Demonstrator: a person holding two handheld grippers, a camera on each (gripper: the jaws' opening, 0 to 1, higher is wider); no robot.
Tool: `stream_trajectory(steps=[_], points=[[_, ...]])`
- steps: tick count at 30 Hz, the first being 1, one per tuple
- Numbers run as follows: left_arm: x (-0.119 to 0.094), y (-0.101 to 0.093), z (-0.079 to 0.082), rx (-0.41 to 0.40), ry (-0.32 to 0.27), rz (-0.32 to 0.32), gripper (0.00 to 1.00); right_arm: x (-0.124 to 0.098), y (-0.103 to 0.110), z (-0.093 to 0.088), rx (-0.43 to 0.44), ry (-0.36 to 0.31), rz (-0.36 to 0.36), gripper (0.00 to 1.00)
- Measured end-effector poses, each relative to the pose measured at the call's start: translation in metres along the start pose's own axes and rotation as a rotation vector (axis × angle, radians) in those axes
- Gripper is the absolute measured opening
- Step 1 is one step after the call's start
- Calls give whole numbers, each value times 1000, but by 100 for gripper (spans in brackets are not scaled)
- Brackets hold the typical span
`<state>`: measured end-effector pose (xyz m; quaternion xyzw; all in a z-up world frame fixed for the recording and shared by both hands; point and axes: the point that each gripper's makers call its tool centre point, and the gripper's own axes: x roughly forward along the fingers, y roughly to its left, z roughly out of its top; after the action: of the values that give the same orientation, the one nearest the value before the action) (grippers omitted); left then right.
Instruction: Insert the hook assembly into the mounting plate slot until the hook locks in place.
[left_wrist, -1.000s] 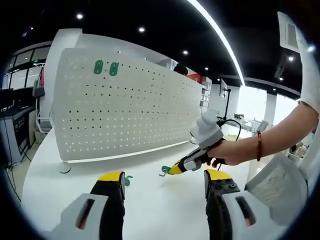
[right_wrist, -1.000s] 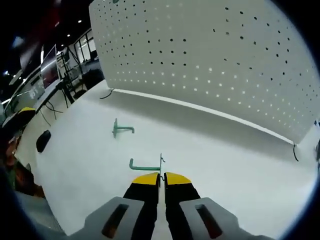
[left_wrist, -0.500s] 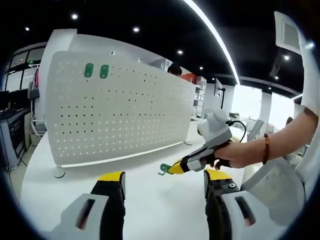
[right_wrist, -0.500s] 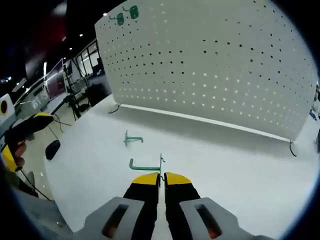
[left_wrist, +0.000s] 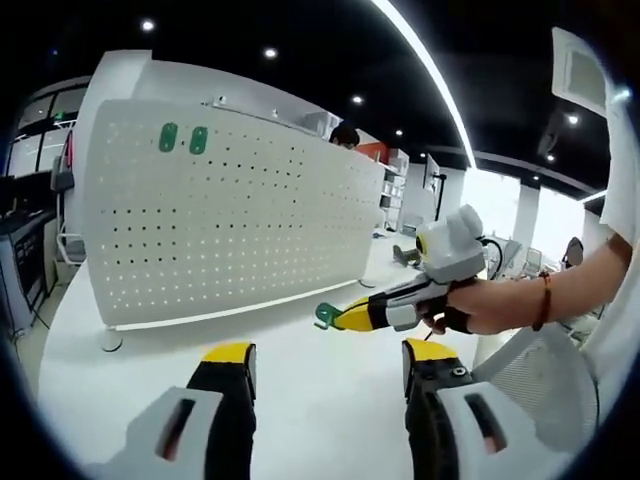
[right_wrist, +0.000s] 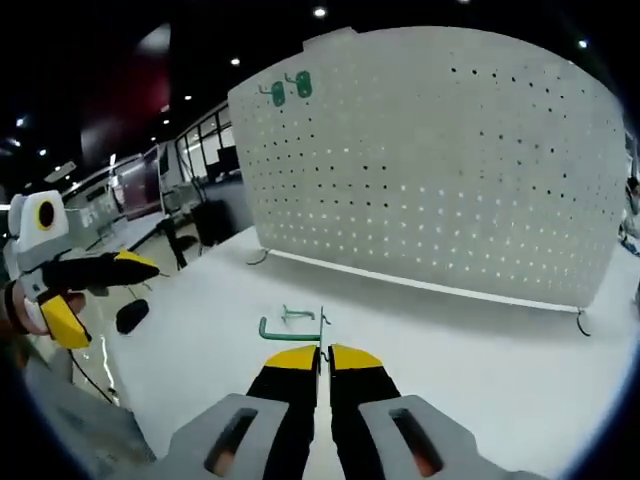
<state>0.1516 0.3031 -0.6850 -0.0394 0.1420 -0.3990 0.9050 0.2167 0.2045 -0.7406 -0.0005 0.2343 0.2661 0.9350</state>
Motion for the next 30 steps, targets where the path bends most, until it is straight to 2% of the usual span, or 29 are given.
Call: stream_trajectory(steps=[7,12,19,26,30], points=[[3,-7,8,-5,-12,-5,60,-12,10,9,9,-60,19,2],[3,-12,14,-6,-33,-1,59,-18,21,14,-33,-94,48,2],[1,-19,16,-103,-59,3,59,-27,37,29,-30,-164,103,2],[-3,-24,18,-117,-77,22,59,-33,53,37,-42,-197,151,2],[-5,-28,24,-167,-111,24,59,-39,64,41,-50,-221,188,2]])
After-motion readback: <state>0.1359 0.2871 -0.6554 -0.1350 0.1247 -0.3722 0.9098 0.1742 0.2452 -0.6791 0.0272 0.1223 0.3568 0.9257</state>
